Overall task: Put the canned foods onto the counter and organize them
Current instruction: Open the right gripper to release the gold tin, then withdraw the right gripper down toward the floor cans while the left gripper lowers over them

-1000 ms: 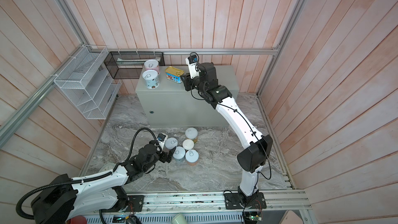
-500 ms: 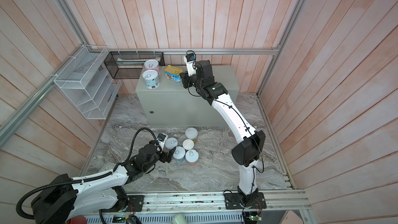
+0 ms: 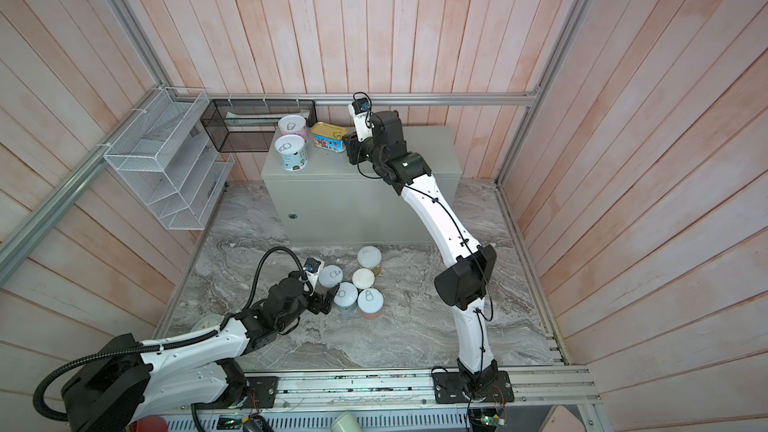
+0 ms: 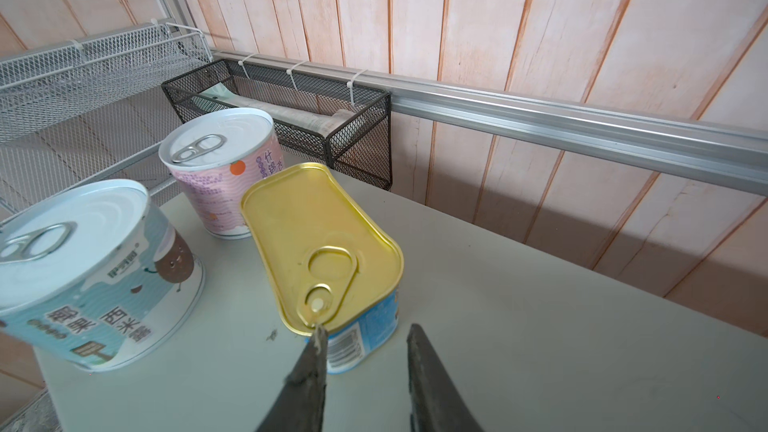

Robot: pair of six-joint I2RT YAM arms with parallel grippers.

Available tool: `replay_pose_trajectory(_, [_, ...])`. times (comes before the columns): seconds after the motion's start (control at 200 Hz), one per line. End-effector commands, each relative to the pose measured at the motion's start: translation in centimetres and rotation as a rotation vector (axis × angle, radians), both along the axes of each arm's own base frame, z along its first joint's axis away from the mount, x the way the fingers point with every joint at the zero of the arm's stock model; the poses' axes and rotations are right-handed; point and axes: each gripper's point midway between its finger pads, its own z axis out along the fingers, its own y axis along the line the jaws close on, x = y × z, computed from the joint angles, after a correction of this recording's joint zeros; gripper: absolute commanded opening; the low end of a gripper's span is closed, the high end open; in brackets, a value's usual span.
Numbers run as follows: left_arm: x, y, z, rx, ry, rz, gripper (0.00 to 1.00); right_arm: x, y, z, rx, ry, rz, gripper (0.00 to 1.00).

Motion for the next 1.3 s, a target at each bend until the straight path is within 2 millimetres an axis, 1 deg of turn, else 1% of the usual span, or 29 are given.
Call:
replay_pose_trajectory(0.0, [0.3, 0.1, 1.1, -0.007, -0.038, 0.016, 1.00, 0.3, 0.7, -1.2, -0.028, 0.008, 0.029, 0.32])
replay_pose_trajectory(0.21, [0.4, 0.2, 1.1, -0.005, -0.038, 0.019, 1.00, 0.6, 1.1, -1.2, -0.016, -0.002, 0.052, 0.33])
replay_pose_trajectory(0.39, [0.3, 0.1, 1.3, -0.016, -0.044, 0.014, 1.00, 1.3, 0.4, -1.0, -0.013, -0.016, 0.030, 0.35])
replay_pose_trajectory(0.46, [0.2, 0.2, 1.3, -0.019, -0.045, 0.014, 1.00, 1.0, 0.0, -0.4, -0.017, -0.023, 0.021, 0.37])
replay_pose_trajectory(0.535, [0.1, 0.2, 1.4, -0.024, -0.048, 0.014, 1.00, 0.3, -0.6, 0.5, -0.022, -0.038, 0.016, 0.45])
replay_pose_trajectory(0.61, [0.1, 0.2, 1.7, -0.030, -0.054, 0.013, 1.00, -0.7, -1.6, 1.8, -0.026, -0.049, -0.008, 0.48])
replay_pose_trajectory(0.69, [0.0, 0.2, 1.9, -0.040, -0.055, 0.012, 1.00, -2.7, -3.0, 3.5, -0.022, -0.061, -0.014, 0.51])
replay_pose_trajectory(0.725, [0.0, 0.2, 2.0, -0.047, -0.057, 0.013, 1.00, -3.8, -3.5, 3.8, -0.014, -0.061, -0.013, 0.55])
replay_pose_trajectory(0.75, [-0.1, 0.2, 2.2, -0.054, -0.058, 0.012, 1.00, -4.5, -4.0, 4.1, -0.003, -0.063, -0.017, 0.60])
replay_pose_trajectory(0.785, [-0.1, 0.2, 2.4, -0.069, -0.061, 0.010, 1.00, -5.7, -4.8, 4.3, 0.013, -0.069, -0.023, 0.65])
replay_pose_trajectory(0.84, [-0.4, 0.0, 2.8, -0.095, -0.068, -0.004, 1.00, -8.0, -5.9, 4.5, 0.043, -0.088, -0.023, 0.70])
replay_pose_trajectory(0.855, [-0.5, -0.1, 2.8, -0.102, -0.068, -0.009, 1.00, -8.5, -6.3, 4.3, 0.050, -0.089, -0.024, 0.71])
replay_pose_trajectory(0.865, [-0.5, -0.1, 2.8, -0.106, -0.067, -0.011, 1.00, -9.0, -6.5, 4.5, 0.060, -0.095, -0.023, 0.72])
replay_pose_trajectory(0.875, [-0.5, -0.1, 2.9, -0.110, -0.067, -0.012, 1.00, -9.3, -6.8, 4.2, 0.063, -0.093, -0.027, 0.73])
replay_pose_trajectory(0.89, [-0.6, -0.2, 2.9, -0.116, -0.066, -0.016, 1.00, -10.0, -7.3, 4.4, 0.078, -0.102, -0.031, 0.74])
replay_pose_trajectory(0.895, [-0.6, -0.2, 2.9, -0.119, -0.065, -0.016, 1.00, -10.1, -7.4, 4.0, 0.079, -0.098, -0.034, 0.74])
replay_pose_trajectory(0.94, [-0.6, -0.3, 3.1, -0.134, -0.062, -0.015, 1.00, -12.0, -9.0, 4.0, 0.123, -0.111, -0.055, 0.78])
replay_pose_trajectory(0.95, [-0.7, -0.3, 3.2, -0.138, -0.061, -0.015, 1.00, -12.3, -9.3, 3.6, 0.128, -0.108, -0.062, 0.78])
replay_pose_trajectory(1.0, [-0.7, -0.5, 3.3, -0.155, -0.050, -0.013, 1.00, -14.4, -10.9, 3.1, 0.171, -0.111, -0.081, 0.81])
replay_pose_trajectory(1.085, [-0.9, -0.9, 3.6, -0.177, -0.025, -0.025, 1.00, -17.6, -13.3, 1.5, 0.209, -0.083, -0.105, 0.83])
replay_pose_trajectory(1.215, [-1.3, -1.8, 4.3, -0.205, 0.012, -0.057, 1.00, -21.3, -16.3, -1.3, 0.223, 0.012, -0.151, 0.83])
replay_pose_trajectory(1.295, [-1.5, -2.5, 4.9, -0.213, 0.032, -0.083, 1.00, -23.1, -17.7, -3.5, 0.231, 0.081, -0.177, 0.83])
